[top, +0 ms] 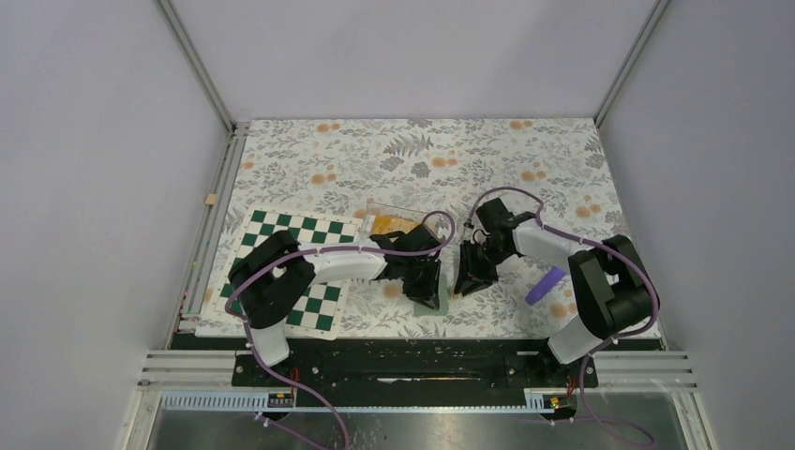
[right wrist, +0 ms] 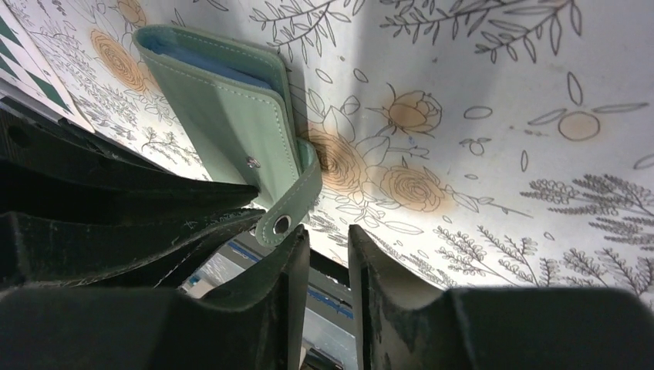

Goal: Put the credit cards into the card holder
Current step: Close the card holder at the center of the board.

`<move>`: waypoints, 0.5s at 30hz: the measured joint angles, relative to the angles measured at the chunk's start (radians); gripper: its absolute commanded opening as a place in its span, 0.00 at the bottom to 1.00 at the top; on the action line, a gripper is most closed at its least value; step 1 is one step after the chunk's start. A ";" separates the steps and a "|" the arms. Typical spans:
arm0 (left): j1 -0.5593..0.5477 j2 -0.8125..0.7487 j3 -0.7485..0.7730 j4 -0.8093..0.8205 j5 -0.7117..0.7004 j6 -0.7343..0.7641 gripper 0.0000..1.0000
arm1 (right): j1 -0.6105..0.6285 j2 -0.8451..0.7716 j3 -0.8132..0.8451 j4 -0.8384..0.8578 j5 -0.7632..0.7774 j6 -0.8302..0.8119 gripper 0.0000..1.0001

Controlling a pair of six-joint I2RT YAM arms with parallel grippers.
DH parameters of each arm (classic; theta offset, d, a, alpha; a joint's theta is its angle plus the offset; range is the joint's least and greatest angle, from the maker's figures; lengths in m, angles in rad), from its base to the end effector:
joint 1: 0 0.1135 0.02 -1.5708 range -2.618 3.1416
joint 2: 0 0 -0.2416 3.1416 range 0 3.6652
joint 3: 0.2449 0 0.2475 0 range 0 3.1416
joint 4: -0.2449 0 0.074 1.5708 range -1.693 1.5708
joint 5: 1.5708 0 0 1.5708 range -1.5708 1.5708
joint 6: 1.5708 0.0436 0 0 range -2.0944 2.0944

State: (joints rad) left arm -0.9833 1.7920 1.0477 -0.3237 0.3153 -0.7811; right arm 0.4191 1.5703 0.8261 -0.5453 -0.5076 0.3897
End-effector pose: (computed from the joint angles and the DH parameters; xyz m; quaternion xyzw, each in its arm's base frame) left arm 0.1805 -0.2954 0.1295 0.1354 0.9477 -0.2863 0.0387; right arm 0.2364 0.1285 0.1289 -0.0493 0.9578 0.2819 0.0269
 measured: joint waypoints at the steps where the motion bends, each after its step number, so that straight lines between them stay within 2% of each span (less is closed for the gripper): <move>1: 0.001 0.004 0.006 -0.008 0.000 0.003 0.12 | 0.000 0.008 0.001 0.005 -0.008 0.001 0.30; 7: 0.002 0.026 0.043 -0.055 -0.005 0.016 0.10 | 0.000 0.051 0.005 0.043 -0.056 0.004 0.27; 15: 0.000 0.026 0.051 -0.072 -0.010 0.031 0.13 | 0.002 0.094 0.008 0.088 -0.110 0.008 0.25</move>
State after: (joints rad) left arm -0.9829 1.8179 1.0992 -0.3958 0.3054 -0.7506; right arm 0.4210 1.6642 0.8341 -0.4572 -0.6174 0.3977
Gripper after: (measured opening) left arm 0.122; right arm 0.255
